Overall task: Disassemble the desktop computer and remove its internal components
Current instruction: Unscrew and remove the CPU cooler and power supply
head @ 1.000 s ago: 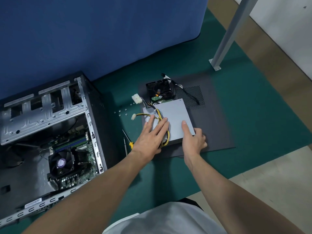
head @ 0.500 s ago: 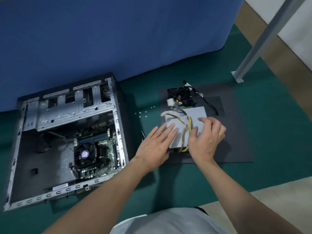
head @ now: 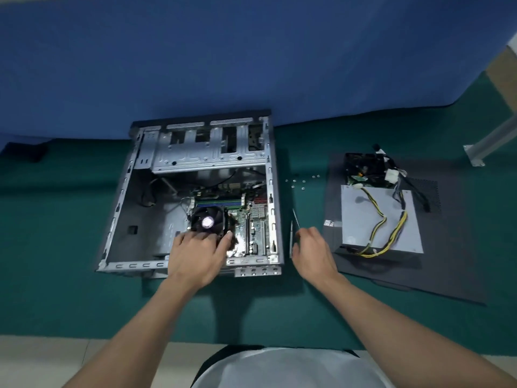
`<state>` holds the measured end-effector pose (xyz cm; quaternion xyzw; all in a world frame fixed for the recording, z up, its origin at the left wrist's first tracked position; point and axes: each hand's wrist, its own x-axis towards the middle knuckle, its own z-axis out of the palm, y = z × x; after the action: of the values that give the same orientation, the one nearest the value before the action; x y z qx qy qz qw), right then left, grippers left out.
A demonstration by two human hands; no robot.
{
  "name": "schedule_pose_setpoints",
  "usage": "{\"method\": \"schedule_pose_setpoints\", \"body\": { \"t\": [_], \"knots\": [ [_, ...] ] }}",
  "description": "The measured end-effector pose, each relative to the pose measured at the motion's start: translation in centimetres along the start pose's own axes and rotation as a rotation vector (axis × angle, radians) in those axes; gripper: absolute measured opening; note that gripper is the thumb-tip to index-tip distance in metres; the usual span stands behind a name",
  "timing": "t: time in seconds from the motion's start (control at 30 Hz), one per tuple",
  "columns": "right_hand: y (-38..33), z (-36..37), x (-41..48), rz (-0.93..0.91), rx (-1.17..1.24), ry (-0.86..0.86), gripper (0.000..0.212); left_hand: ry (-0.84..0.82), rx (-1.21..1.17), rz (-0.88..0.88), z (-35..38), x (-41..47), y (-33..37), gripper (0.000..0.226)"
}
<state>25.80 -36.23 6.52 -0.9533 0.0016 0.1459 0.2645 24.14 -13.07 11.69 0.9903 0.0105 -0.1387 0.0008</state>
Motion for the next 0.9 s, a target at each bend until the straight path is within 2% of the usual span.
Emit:
{"method": "schedule_pose_setpoints", "body": {
  "t": [0.07,0.3,0.4,0.6,0.77,0.9],
  "knots": [
    [-0.4,0.4,0.6,0.068,-0.056,-0.021,0.027,-0.062,-0.034,-0.018,0.4,0.3,-0.2,0.068],
    [-0.9,1.7,2.7,0.169,-0.241,-0.039,0.047,-0.126,-0.118,-0.051,0.9,1.2,-0.1,0.050],
    [-0.3,2.3,3.0,0.176,-0.261,-0.028,0.046,-0.140,-0.130,-0.052,0.9,1.4,0.0,0.049],
    [-0.1,2.2,3.4,0.236,-0.205,0.037,0.028,-0.157,-0.152,-0.028,0.8,1.3,-0.1,0.049],
    [-1.6,0.5,3.4,0.358,-0.043,0.219,0.021,-0.185,-0.168,0.013,0.4,1.2,-0.4,0.050],
    [-3.9,-2.0,2.7,0.279,0.147,0.475,0.022,-0.208,-0.188,0.076,0.2,1.2,-0.9,0.050]
  ]
}}
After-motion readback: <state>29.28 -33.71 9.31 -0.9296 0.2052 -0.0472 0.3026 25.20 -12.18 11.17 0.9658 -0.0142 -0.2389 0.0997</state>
